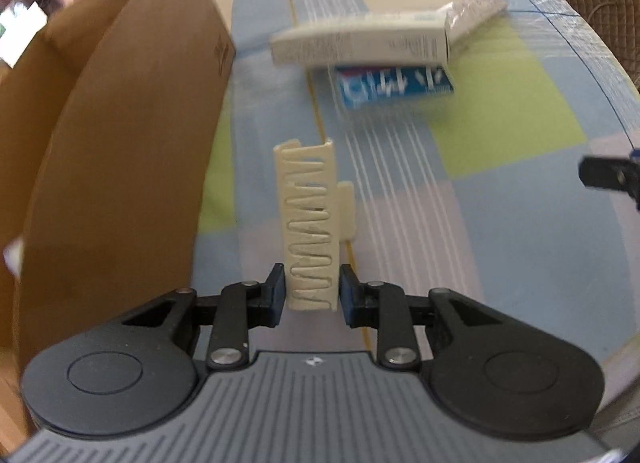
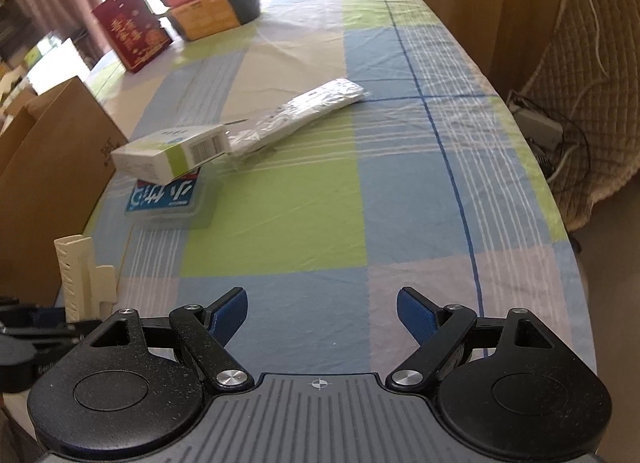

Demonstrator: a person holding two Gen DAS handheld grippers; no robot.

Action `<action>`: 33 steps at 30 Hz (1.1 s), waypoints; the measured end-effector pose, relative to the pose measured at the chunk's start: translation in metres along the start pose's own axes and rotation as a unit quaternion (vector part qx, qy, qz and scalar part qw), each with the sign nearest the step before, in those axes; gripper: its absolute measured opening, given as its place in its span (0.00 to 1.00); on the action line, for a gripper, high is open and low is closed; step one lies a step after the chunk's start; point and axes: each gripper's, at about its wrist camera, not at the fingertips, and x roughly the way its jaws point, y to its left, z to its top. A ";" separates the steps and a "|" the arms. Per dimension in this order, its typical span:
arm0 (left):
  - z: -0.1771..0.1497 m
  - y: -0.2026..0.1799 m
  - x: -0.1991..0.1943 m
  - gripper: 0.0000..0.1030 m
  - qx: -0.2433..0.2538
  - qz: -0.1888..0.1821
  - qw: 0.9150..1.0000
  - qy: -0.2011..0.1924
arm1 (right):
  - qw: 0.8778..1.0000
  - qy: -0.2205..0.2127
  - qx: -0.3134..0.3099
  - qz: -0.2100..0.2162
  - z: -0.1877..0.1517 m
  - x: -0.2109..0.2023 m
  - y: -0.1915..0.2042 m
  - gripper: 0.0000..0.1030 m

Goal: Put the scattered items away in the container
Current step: 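Lift the strip with the left gripper while the right grasps the white-green medicine box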

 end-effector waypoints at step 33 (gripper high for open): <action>0.078 0.047 0.043 0.22 -0.145 0.002 0.988 -0.060 | 0.930 0.013 -0.273 0.247 0.118 0.048 0.036 0.85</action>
